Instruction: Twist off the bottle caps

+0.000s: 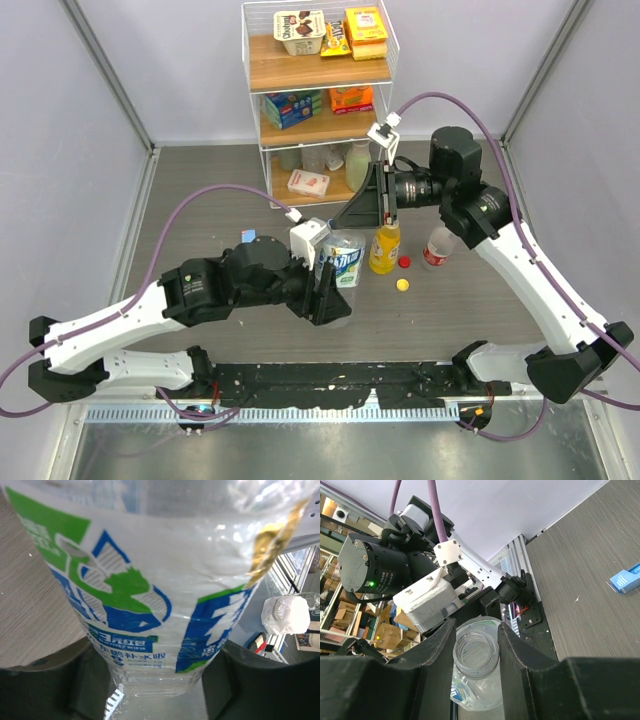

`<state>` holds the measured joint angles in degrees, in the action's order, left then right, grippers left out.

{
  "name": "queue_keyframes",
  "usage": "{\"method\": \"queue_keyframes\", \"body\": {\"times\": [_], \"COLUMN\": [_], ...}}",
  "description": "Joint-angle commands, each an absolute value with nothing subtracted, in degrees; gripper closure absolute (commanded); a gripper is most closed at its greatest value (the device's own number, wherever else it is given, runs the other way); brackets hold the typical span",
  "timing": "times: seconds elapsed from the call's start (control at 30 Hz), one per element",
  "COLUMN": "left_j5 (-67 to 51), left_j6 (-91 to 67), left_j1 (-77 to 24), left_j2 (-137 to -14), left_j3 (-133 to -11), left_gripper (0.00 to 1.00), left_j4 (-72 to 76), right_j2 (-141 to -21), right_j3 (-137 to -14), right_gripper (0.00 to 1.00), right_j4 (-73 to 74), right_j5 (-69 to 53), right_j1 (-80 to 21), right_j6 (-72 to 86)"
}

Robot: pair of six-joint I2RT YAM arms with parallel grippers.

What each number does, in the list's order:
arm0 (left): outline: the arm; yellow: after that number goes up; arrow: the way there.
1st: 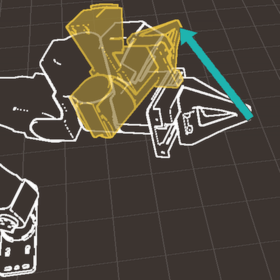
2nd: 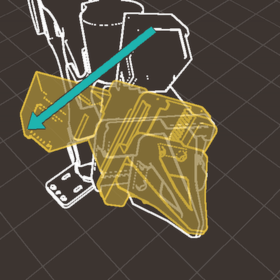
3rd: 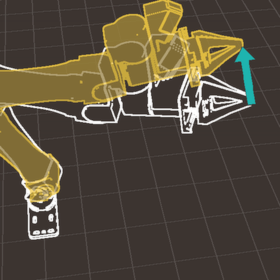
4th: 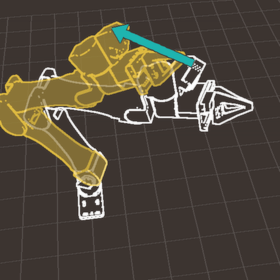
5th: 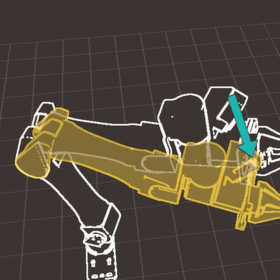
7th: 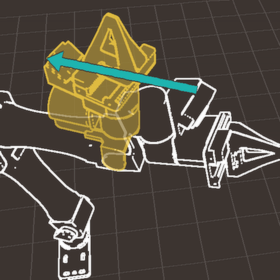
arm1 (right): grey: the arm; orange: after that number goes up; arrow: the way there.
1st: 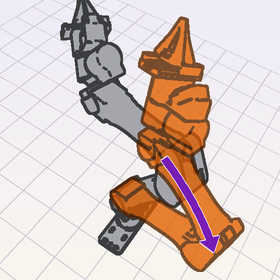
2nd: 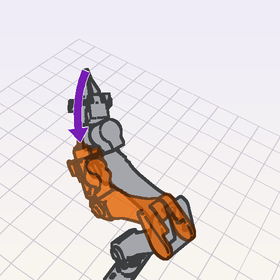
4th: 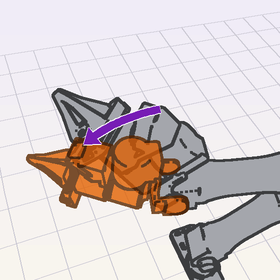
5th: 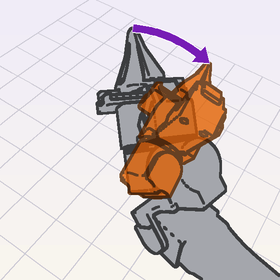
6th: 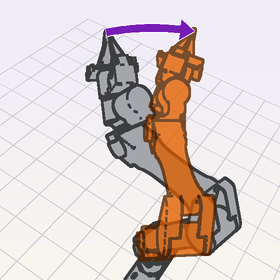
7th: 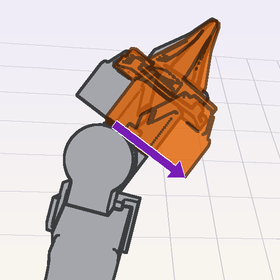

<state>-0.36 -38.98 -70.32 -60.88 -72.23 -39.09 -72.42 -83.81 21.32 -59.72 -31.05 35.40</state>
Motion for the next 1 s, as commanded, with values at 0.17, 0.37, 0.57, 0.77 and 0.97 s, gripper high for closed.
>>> {"method": "queue_keyframes", "body": {"times": [0.17,0.37,0.57,0.77,0.97], "left_j5": [4.13,10.89,15.64,17.22,17.40], "left_j6": [-38.06,-39.72,-40.43,-41.04,-41.75], "left_j1": [-70.22,-70.14,-70.14,-70.14,-70.22], "left_j2": [-59.33,-57.40,-53.53,-50.72,-50.71], "left_j3": [-74.62,-75.67,-74.88,-73.22,-73.39], "left_gripper": [0.00,0.00,0.00,0.00,0.00], "left_j4": [-36.74,-40.16,-40.78,-40.69,-41.57], "right_j2": [-72.51,-71.81,-70.32,-65.49,-55.30], "right_j3": [-87.18,-89.12,-88.25,-82.02,-70.41], "right_gripper": [0.99,0.99,0.99,0.99,0.99], "right_j4": [26.87,36.29,39.82,33.85,18.40], "right_j5": [-56.97,-45.65,-32.28,-26.11,-20.92], "right_j1": [-31.55,-31.55,-31.81,-35.06,-43.93], "right_j6": [29.55,21.55,18.46,13.37,1.78]}}
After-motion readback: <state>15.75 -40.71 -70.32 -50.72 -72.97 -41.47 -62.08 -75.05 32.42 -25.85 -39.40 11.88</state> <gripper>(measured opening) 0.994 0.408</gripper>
